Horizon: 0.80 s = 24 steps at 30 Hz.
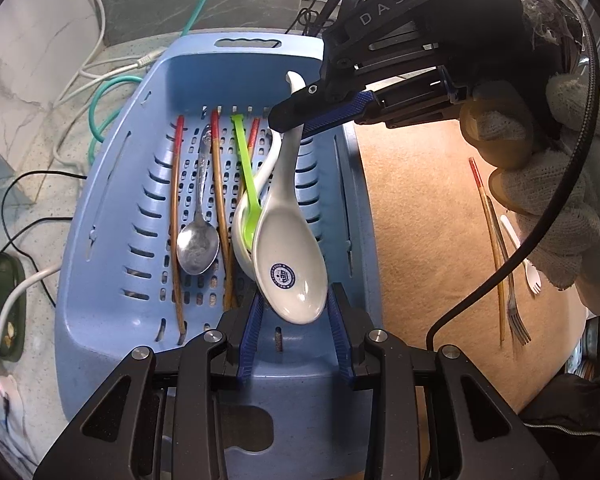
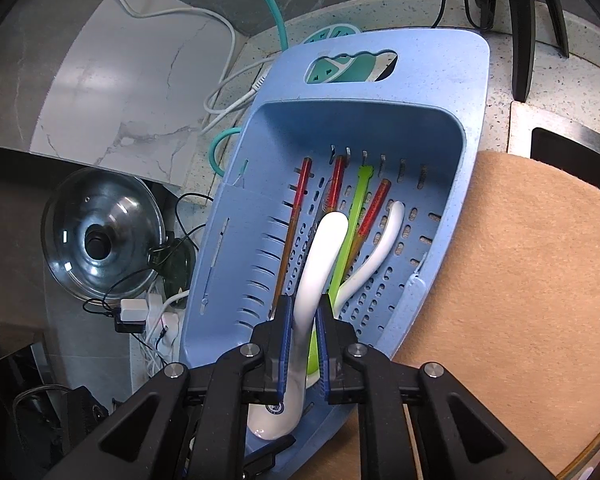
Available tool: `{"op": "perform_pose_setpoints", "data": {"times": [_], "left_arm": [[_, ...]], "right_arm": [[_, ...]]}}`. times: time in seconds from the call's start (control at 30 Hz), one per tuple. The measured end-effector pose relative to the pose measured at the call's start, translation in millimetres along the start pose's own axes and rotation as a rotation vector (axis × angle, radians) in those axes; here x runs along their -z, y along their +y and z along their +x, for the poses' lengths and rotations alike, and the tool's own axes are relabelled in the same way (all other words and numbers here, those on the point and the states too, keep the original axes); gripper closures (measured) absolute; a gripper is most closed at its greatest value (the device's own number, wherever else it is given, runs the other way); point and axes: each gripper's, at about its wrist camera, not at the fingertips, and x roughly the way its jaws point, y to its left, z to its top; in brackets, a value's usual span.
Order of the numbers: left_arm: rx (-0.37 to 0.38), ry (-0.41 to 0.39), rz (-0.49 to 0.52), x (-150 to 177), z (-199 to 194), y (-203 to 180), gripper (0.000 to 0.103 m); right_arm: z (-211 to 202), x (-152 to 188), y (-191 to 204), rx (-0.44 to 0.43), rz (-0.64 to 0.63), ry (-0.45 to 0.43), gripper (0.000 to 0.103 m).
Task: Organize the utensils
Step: 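Carry the ceramic spoon to the basket and release it with the right tool, then return both tools to the mat over the remaining utensils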
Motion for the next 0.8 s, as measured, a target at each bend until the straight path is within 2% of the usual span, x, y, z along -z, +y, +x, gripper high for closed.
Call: {"op": "perform_pose_setpoints", "data": {"times": [0.17,0.23,0.3,0.57,0.8], "left_arm": [[-0.006,-0.002,0.001,-1.8,1.7,1.4,0.072],[-0.012,0.003,-0.003,-2.0,2.6,2.8,0.072],[-0.013,-0.002,-0.005,-1.5,1.0,2.9,0.072],[-0.023,-0.031,-0.019,-1.6,-13.4,2.8,0.072],[-0.022,-0.062,-0.019,-2.6,-29.1,-3.3,0.072]], "right_arm": [[-3.5,0.0,1.0,0.006,-0.011,-0.002,0.09],[-4.4,-0.4,0.8,0.009,-0.013,-0.002,0.084],[-6.4,-0.7,0.6,0.009,-0.013,-0.004,0.082],[-18.4,3.5,3.2,0.008,-0.038,-0.023,0.082],[-46.5,17.0,3.7,0.014,-0.071,-0.061,0.082]]}}
